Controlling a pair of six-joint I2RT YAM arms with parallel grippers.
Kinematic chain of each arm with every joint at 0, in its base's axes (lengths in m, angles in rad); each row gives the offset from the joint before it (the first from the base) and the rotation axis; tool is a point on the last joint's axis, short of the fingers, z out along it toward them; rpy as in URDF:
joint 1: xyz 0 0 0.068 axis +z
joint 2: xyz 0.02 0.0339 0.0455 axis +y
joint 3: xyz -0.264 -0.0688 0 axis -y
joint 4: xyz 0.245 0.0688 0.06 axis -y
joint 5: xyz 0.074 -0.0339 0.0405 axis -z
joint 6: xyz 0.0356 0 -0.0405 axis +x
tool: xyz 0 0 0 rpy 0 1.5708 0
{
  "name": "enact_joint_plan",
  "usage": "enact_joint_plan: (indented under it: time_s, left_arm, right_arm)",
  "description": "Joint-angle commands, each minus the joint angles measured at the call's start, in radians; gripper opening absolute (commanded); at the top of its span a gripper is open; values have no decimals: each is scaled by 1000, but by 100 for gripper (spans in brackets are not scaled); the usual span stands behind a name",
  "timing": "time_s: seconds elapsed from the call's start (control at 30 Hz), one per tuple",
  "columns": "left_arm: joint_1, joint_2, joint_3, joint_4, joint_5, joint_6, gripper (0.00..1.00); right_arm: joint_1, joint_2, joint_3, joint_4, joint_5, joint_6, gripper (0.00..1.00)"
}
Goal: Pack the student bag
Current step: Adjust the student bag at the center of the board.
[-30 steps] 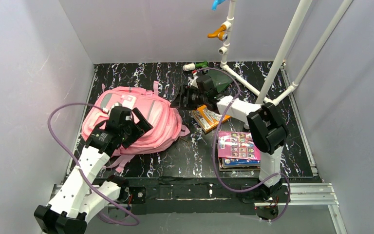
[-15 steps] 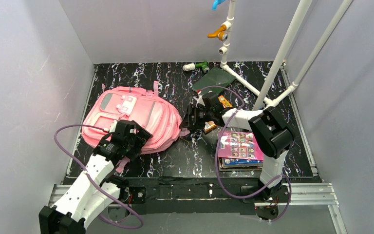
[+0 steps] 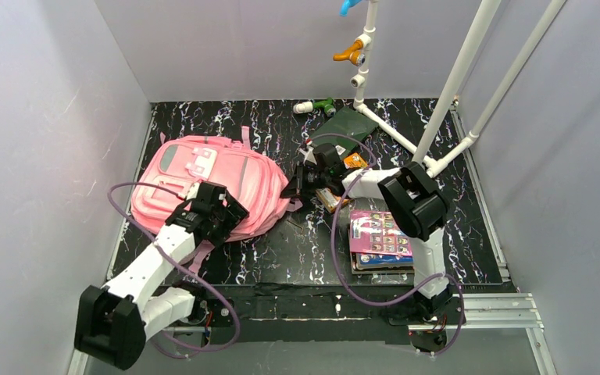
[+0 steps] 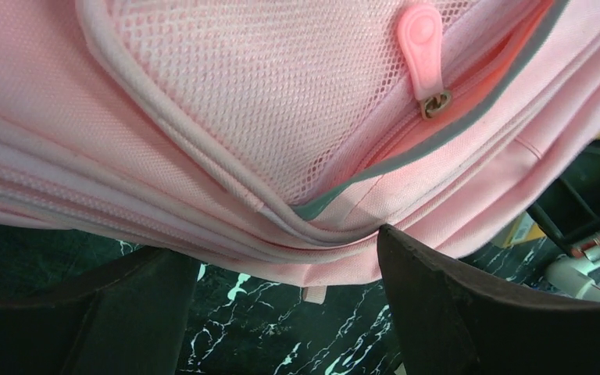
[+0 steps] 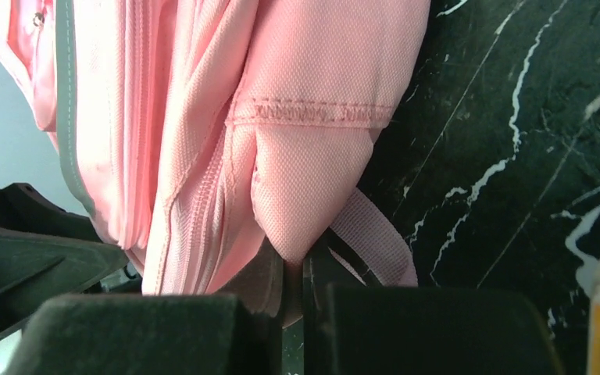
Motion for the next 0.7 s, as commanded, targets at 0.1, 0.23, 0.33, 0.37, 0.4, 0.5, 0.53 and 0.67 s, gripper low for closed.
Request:
enact_joint_plan:
  time_s: [0.1, 0.23, 0.33, 0.37, 0.4, 0.5, 0.53, 0.67]
  left_arm:
    - [185, 259, 210, 88, 100, 209, 81]
    - [238, 437, 425, 0, 189, 350, 81]
    - [239, 491, 558, -171, 35, 452, 93]
    - [239, 482, 567, -205, -10, 473, 97]
    - [238, 469, 565, -239, -73, 487, 98]
    - [239, 402, 498, -266, -184, 552, 98]
    - [239, 380, 475, -269, -192, 571, 98]
    - [239, 298, 430, -316, -218, 613, 98]
  right_arm:
    - [74, -289, -27, -97, 55, -103, 1]
    - [226, -310, -68, -75, 88, -69, 1]
    - [362, -288, -105, 10, 121, -38, 1]
    - [385, -273, -105, 19, 125, -46, 1]
    - [397, -257, -96, 3, 121, -64, 1]
    - [403, -226, -35, -111, 108, -175, 26]
    - [408, -227, -28, -137, 98, -225, 46]
    - [418, -257, -10, -266, 55, -396, 77]
